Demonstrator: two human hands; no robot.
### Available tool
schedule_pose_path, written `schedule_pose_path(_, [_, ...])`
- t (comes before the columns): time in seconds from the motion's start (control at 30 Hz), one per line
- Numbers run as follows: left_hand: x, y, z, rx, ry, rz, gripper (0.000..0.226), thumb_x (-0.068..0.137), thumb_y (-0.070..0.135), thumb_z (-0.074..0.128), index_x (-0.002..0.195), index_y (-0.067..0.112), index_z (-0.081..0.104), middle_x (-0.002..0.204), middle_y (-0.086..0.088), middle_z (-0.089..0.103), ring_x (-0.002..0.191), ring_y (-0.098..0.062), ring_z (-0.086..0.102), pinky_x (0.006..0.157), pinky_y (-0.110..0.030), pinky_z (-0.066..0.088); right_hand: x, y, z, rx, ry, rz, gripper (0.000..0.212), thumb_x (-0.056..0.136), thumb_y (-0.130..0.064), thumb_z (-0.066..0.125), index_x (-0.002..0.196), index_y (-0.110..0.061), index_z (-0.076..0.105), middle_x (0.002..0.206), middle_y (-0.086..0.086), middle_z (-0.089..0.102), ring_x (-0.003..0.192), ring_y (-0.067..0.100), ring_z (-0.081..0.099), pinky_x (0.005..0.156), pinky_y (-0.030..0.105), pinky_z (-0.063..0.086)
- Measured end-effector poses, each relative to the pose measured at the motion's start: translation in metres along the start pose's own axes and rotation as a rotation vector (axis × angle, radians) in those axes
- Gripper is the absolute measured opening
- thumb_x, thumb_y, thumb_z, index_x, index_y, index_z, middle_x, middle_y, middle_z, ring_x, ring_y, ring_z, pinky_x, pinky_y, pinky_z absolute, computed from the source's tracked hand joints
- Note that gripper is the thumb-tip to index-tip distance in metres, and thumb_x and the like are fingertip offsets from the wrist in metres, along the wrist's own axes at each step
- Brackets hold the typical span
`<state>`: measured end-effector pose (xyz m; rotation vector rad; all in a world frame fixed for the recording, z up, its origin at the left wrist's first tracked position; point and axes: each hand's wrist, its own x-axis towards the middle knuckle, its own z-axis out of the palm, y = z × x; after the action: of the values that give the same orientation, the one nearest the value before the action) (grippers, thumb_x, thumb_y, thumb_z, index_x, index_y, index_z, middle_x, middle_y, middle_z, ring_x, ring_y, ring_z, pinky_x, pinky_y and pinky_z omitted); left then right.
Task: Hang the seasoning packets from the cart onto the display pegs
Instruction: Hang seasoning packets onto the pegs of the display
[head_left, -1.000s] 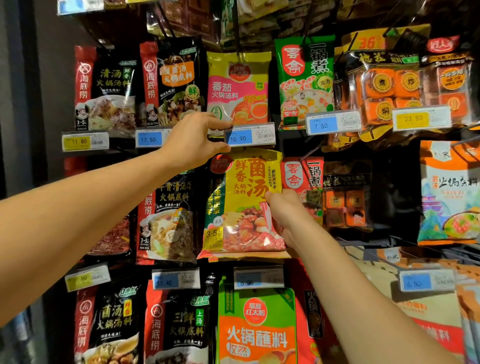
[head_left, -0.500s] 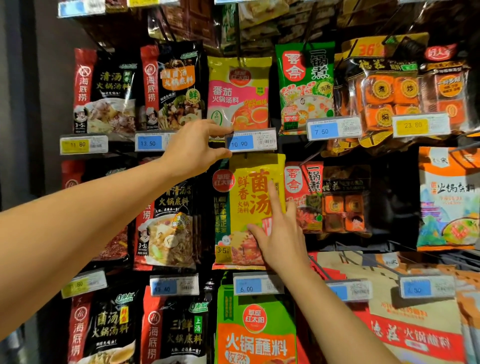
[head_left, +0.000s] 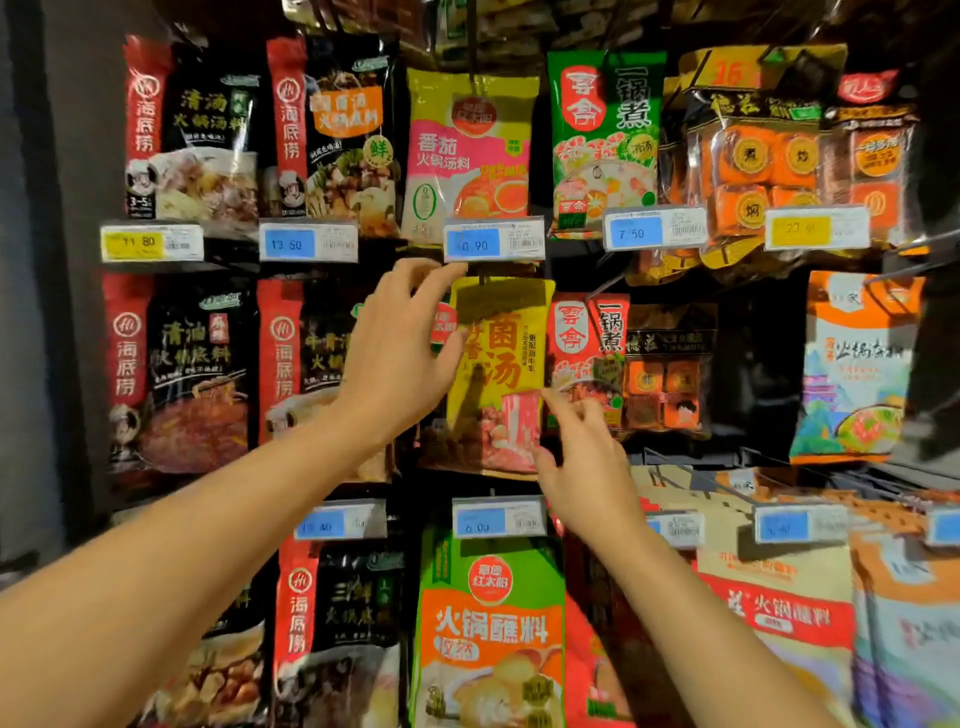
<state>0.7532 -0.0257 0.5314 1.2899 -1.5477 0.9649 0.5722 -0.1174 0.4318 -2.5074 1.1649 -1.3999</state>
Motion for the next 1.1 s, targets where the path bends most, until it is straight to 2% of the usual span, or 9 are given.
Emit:
schedule_pose_path(0.1, [-0.070,0.037,0.029,-0.249,-0.060,-0.055,0.028,0.091,0.023,0.067,0.117,0.016,0.065,0.122,-0.001,0.053,0.113,-0.022,0.057,0.090,-0.041,0.050,-0.058,0.032,-0.022,0.118,0.043,-0.006,0.048,0.098,-0.017,0.065,0.143,-0.027,0.054,0.123,-0.009,0.047,0.096,0.011,0.061,0.079,0.026,0.047])
schedule_pose_path(0.2, [-0.142,0.081,0.072,-0.457,-0.210,-0.121,0.019,0.089,0.026,0.064,0.107,0.021,0.065,0.111,0.005,0.056,0.103,-0.017,0.061,0.084,-0.035,0.049,-0.125,0.067,-0.044,0.218,0.073,0.099,0.033,0.092,-0.005,0.071,0.120,-0.021,0.066,0.114,-0.005,0.057,0.091,-0.010,0.058,0.073,0.004,0.042])
schedule_pose_path(0.33, [-0.240,0.150,0.131,-0.671,-0.507,-0.264,0.013,0.085,0.023,0.063,0.097,0.027,0.068,0.091,0.013,0.062,0.083,-0.007,0.060,0.078,-0.033,0.051,-0.223,0.125,-0.054,0.275,-0.005,0.410,0.023,0.081,-0.026,0.071,0.104,-0.029,0.068,0.104,-0.003,0.068,0.080,0.001,0.061,0.072,0.018,0.046])
schedule_pose_path(0.43, [-0.316,0.200,0.165,-0.785,-0.735,-0.373,0.007,0.084,0.025,0.065,0.088,0.027,0.069,0.075,0.015,0.063,0.069,0.000,0.058,0.068,-0.025,0.051,-0.303,0.174,-0.054,0.288,0.009,0.644,0.036,0.071,-0.041,0.067,0.100,-0.020,0.072,0.092,0.002,0.073,0.071,0.017,0.062,0.066,0.024,0.048])
schedule_pose_path(0.57, [-0.407,0.250,0.195,-0.777,-1.094,-0.477,0.008,0.087,0.018,0.073,0.093,0.023,0.073,0.081,0.012,0.068,0.080,0.001,0.061,0.070,-0.016,0.046,-0.406,0.236,-0.048,0.296,-0.179,0.967,0.026,0.080,-0.032,0.068,0.105,-0.025,0.069,0.099,0.004,0.073,0.086,0.018,0.067,0.081,0.029,0.053])
schedule_pose_path(0.7, [-0.491,0.281,0.214,-0.684,-1.415,-0.679,0.025,0.076,0.038,0.062,0.094,0.025,0.073,0.085,0.004,0.074,0.085,-0.017,0.070,0.076,-0.029,0.052,-0.491,0.289,-0.028,0.306,-0.227,1.213,0.017,0.082,-0.004,0.074,0.085,-0.018,0.065,0.075,0.002,0.064,0.060,0.000,0.057,0.065,0.027,0.045])
schedule_pose_path(0.83, [-0.562,0.302,0.222,-0.557,-1.610,-0.828,0.030,0.089,0.036,0.070,0.111,0.015,0.072,0.102,-0.004,0.074,0.097,-0.022,0.068,0.084,-0.035,0.055,-0.556,0.318,-0.002,0.397,-0.327,1.575,0.006,0.092,-0.007,0.071,0.088,-0.008,0.068,0.071,0.001,0.062,0.063,0.013,0.054,0.062,0.027,0.041])
schedule_pose_path(0.97, [-0.621,0.318,0.248,-0.505,-1.796,-0.831,0.048,0.091,0.041,0.070,0.129,0.013,0.063,0.097,-0.005,0.065,0.094,-0.029,0.065,0.076,-0.028,0.043,-0.606,0.335,0.029,0.451,-0.385,1.794,0.015,0.093,-0.018,0.071,0.107,-0.017,0.064,0.088,0.015,0.064,0.054,0.009,0.053,0.047,0.022,0.041])
schedule_pose_path(1.1, [-0.654,0.328,0.291,-0.448,-1.883,-0.647,0.044,0.089,0.051,0.073,0.118,0.023,0.056,0.086,0.009,0.049,0.082,-0.013,0.054,0.060,-0.017,0.035,-0.630,0.340,0.066,0.545,-0.324,1.923,0.018,0.101,-0.039,0.060,0.088,-0.030,0.051,0.082,-0.006,0.053,0.068,0.007,0.050,0.054,0.017,0.043])
